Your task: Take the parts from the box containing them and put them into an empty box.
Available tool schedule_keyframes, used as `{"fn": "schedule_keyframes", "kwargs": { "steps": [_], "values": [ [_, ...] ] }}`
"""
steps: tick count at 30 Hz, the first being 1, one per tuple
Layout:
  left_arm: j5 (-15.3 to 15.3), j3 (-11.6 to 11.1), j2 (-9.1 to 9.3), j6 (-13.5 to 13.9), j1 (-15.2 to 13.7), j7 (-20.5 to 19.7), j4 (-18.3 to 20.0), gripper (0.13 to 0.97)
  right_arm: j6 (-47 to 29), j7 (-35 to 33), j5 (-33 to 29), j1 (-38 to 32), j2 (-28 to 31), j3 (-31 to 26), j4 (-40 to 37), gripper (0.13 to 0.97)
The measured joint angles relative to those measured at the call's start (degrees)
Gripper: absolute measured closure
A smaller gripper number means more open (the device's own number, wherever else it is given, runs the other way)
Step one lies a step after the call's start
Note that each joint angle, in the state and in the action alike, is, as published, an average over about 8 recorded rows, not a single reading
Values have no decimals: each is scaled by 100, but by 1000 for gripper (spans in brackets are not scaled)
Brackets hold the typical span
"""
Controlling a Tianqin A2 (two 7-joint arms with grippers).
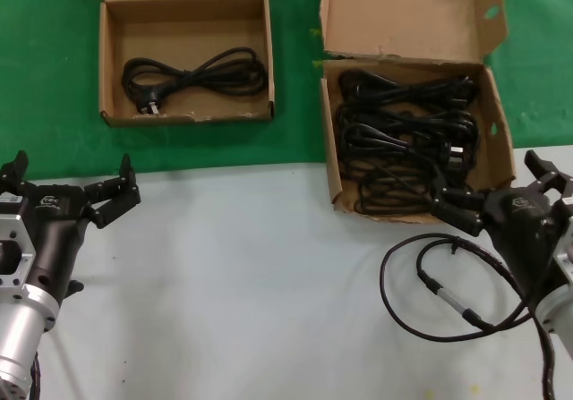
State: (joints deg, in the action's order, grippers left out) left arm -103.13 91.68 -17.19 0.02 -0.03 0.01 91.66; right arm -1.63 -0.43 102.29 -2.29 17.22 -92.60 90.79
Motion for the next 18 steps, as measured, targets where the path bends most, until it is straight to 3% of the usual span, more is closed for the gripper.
{"fn": "schedule_keyframes", "kwargs": {
  "steps": [18],
  "values": [
    [0,0,0,0,0,0,0,132,0,0,0,0,0,0,0,129]
  ]
}}
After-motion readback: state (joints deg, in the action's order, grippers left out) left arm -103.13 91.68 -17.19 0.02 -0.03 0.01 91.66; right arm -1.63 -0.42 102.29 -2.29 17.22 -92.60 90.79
